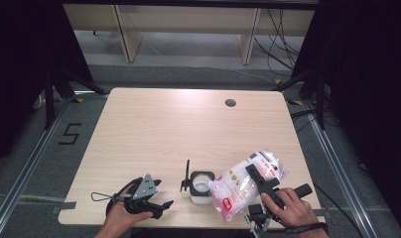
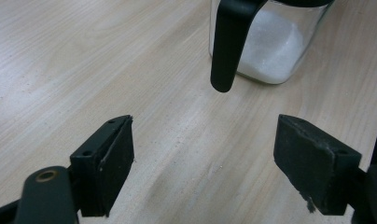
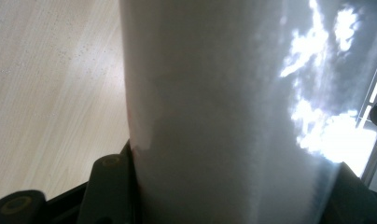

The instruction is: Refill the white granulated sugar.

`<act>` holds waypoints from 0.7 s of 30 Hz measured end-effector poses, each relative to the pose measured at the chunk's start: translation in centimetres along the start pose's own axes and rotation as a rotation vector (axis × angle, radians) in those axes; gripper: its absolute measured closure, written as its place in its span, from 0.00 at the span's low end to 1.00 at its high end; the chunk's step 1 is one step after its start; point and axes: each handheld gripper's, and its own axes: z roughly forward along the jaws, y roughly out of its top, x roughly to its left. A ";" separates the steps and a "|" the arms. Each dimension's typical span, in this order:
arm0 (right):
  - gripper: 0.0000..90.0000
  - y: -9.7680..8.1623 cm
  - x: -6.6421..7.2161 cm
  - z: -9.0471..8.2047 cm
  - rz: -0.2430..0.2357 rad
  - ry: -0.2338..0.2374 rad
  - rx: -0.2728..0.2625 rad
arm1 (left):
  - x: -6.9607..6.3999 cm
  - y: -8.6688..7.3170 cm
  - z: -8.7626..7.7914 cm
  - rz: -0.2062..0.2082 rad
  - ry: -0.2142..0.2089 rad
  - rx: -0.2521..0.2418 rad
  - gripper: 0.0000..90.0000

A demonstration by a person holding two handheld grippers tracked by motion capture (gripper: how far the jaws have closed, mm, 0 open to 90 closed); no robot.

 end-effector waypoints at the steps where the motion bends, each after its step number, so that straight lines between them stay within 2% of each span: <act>1: 0.53 0.0 0.0 0.0 -0.003 0.000 0.000 | 0.0 0.0 0.0 0.006 0.002 0.000 0.22; 4: 0.53 0.0 0.0 0.0 -0.009 -0.002 -0.004 | 0.0 0.0 0.0 0.006 0.002 0.000 0.22; 6: 0.53 0.1 0.1 -0.1 0.004 0.004 0.014 | 0.0 0.0 0.0 0.004 -0.003 0.001 0.22; 7: 0.53 0.1 0.0 -0.1 -0.007 0.003 0.008 | 0.0 0.0 0.0 0.003 -0.006 0.006 0.22; 10: 0.53 0.1 0.2 0.0 0.009 0.004 0.012 | -0.1 0.0 0.1 0.001 0.007 -0.001 0.22; 11: 0.53 0.2 0.3 -0.1 0.008 0.005 0.021 | 0.0 0.1 0.0 0.013 0.004 0.006 0.22; 12: 0.53 0.2 0.2 -0.1 0.010 0.002 0.016 | -0.1 0.1 0.0 0.008 -0.005 0.003 0.22; 13: 0.53 0.1 0.1 -0.1 -0.007 0.005 0.012 | 0.0 0.1 0.0 0.015 0.003 0.009 0.22; 14: 0.53 0.1 0.1 -0.1 0.000 0.005 0.015 | 0.0 0.1 0.1 0.016 0.002 0.007 0.22; 15: 0.53 0.2 0.2 -0.1 0.010 0.008 0.018 | 0.0 0.0 0.0 0.014 0.006 0.006 0.22; 16: 0.53 0.2 0.2 -0.1 0.005 0.008 0.025 | -0.1 0.0 0.1 -0.008 0.001 -0.007 0.22; 17: 0.53 0.2 0.3 -0.1 0.005 0.007 0.026 | 0.1 0.0 0.0 0.008 -0.007 0.009 0.22; 19: 0.53 0.2 0.3 -0.1 0.006 0.010 0.023 | 0.0 0.0 0.0 0.000 -0.012 0.004 0.22; 21: 0.53 0.2 0.3 -0.1 0.003 0.016 0.025 | 0.0 0.0 0.1 0.007 0.000 0.005 0.22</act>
